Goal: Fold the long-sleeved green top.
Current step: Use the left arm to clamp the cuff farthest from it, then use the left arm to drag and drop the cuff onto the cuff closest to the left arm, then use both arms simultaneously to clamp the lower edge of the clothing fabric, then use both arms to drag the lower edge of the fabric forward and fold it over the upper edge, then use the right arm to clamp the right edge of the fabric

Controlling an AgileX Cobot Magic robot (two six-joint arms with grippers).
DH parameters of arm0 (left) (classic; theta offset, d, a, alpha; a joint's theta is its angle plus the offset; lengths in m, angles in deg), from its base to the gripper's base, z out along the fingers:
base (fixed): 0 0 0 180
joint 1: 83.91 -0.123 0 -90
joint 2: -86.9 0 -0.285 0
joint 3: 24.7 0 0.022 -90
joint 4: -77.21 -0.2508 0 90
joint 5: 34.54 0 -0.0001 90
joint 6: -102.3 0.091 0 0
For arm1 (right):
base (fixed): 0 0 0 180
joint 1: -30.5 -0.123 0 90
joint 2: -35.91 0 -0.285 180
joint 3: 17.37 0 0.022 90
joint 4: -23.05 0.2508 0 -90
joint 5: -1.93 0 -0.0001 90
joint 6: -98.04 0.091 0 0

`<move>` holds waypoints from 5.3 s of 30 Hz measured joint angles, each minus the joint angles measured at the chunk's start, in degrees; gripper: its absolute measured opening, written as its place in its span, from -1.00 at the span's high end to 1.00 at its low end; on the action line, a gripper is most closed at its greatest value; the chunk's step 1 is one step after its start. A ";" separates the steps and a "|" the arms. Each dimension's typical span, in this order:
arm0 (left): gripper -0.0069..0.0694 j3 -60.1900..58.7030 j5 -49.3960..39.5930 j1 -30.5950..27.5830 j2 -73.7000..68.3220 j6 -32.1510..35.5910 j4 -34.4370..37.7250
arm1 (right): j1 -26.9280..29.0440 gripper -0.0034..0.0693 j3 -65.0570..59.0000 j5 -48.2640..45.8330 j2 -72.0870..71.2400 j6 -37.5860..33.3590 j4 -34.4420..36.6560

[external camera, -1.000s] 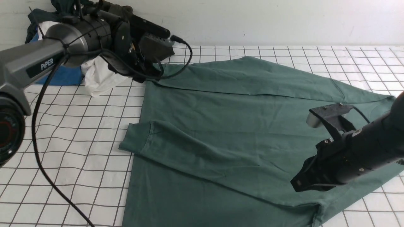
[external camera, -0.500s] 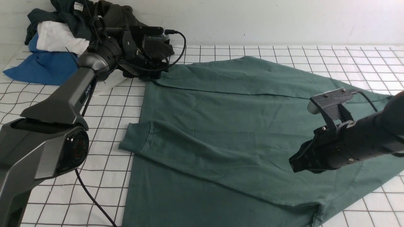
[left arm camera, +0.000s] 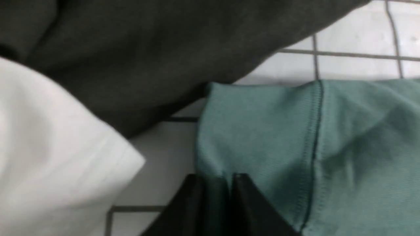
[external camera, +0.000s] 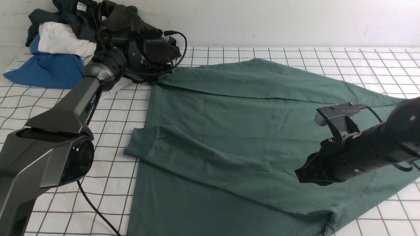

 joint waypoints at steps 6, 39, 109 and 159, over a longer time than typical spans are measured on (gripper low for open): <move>0.76 3.74 -6.08 0.05 1.74 5.60 0.54 | 0.00 0.95 0.00 -1.71 0.00 -1.52 0.05; 0.33 -70.97 -11.42 7.95 47.72 9.21 -5.40 | 0.00 0.95 -0.06 -7.58 -18.54 -1.23 -5.79; 0.79 -98.99 -7.13 18.39 80.57 2.64 -32.11 | 0.03 0.88 -13.88 6.91 -6.82 24.18 -74.37; 0.19 -39.46 -28.35 8.47 36.49 20.86 1.38 | -2.94 0.94 13.56 -0.95 9.22 6.40 -21.06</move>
